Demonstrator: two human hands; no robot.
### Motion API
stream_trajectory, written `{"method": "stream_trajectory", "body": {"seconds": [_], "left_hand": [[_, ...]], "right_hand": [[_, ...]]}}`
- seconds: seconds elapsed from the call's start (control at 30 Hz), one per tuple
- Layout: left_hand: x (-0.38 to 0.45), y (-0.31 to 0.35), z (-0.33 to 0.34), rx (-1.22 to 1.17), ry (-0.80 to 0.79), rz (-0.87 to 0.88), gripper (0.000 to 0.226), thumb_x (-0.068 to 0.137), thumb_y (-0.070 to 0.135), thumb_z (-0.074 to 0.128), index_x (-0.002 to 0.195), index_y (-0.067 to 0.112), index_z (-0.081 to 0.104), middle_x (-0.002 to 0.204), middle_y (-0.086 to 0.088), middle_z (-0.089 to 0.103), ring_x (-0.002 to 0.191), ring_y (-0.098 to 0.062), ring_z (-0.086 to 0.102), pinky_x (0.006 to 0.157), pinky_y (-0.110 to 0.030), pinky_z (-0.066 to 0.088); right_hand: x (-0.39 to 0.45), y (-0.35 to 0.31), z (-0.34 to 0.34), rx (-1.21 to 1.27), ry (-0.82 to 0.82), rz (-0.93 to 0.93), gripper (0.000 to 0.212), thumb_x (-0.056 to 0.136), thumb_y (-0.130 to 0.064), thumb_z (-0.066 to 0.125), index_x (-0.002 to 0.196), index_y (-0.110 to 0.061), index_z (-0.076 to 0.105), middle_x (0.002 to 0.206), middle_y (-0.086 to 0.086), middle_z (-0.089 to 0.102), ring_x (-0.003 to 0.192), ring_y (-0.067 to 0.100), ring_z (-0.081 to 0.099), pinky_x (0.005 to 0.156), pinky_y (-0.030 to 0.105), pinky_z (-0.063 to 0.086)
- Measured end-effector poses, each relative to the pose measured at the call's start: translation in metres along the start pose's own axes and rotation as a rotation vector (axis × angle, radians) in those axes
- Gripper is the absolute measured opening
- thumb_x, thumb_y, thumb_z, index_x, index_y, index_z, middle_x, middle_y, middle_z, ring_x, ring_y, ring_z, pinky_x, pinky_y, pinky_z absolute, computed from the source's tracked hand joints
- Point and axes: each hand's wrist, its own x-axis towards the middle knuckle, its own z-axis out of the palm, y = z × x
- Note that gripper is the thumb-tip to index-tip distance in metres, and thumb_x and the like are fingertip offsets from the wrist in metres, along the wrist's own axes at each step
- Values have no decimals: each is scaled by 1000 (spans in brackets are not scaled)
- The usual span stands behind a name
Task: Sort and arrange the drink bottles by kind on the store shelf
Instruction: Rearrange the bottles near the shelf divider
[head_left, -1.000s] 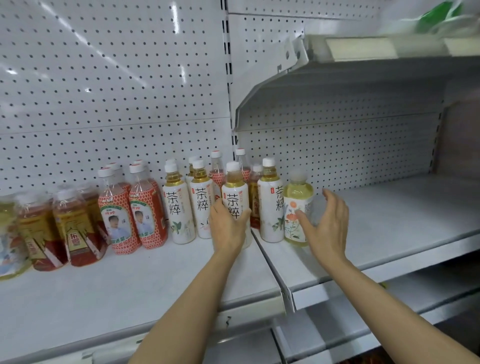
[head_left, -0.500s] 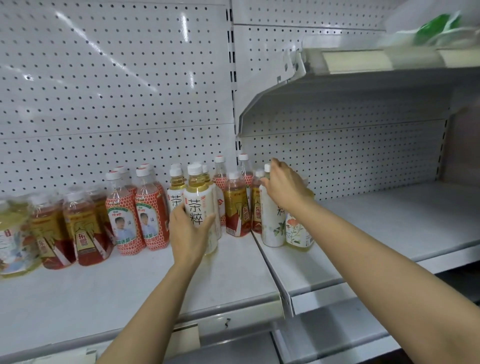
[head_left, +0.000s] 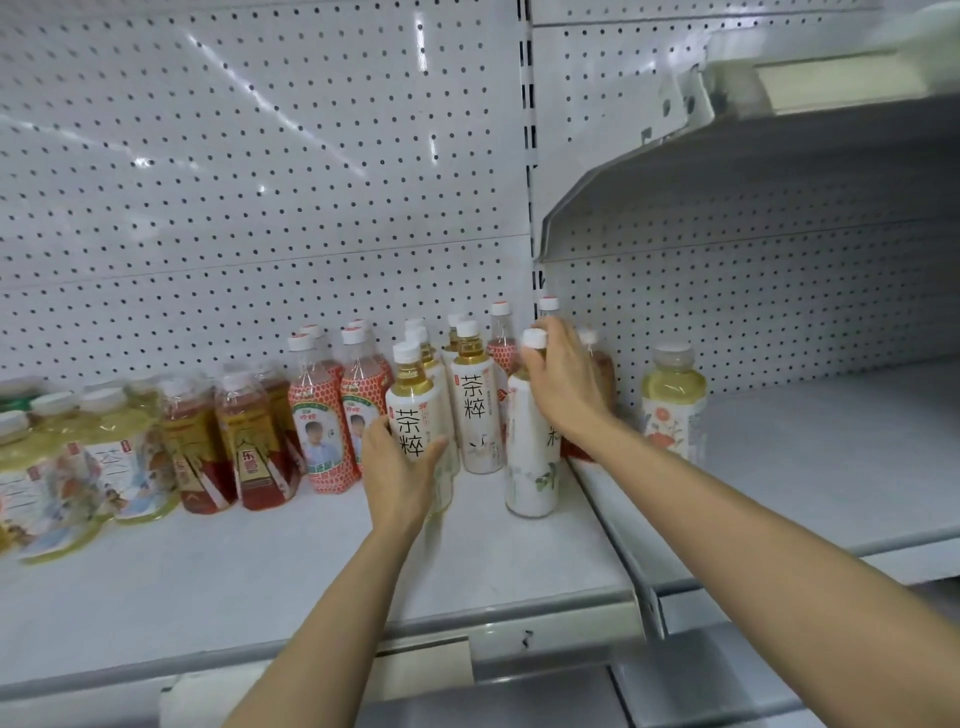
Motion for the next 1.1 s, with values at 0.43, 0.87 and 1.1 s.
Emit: {"method": "stream_trajectory", "body": {"seconds": [0.43, 0.87, 1.1], "left_hand": [[12, -4, -7, 188, -202, -58, 61, 78, 34, 80, 119, 6, 45, 117, -9, 55, 103, -29, 57, 81, -44, 53], [9, 3, -9, 91, 91, 170, 70, 85, 30, 74, 140, 4, 38, 138, -15, 45, 129, -32, 42, 107, -44, 39], [-12, 76, 17, -89, 60, 715, 45, 96, 16, 58, 137, 2, 47, 137, -15, 48, 130, -22, 39, 113, -20, 24]], "right_hand": [[-24, -11, 64, 89, -130, 40, 71, 84, -50, 63, 138, -16, 30, 136, 4, 44, 116, 22, 51, 90, 41, 49], [-35, -4, 72, 69, -62, 5, 70, 89, -54, 56, 144, -18, 30, 139, 4, 44, 125, 20, 46, 96, 30, 41], [-33, 32, 20, -85, 182, 12, 56, 94, -37, 53, 142, -12, 36, 136, 9, 46, 125, 23, 43, 105, 38, 38]]}}
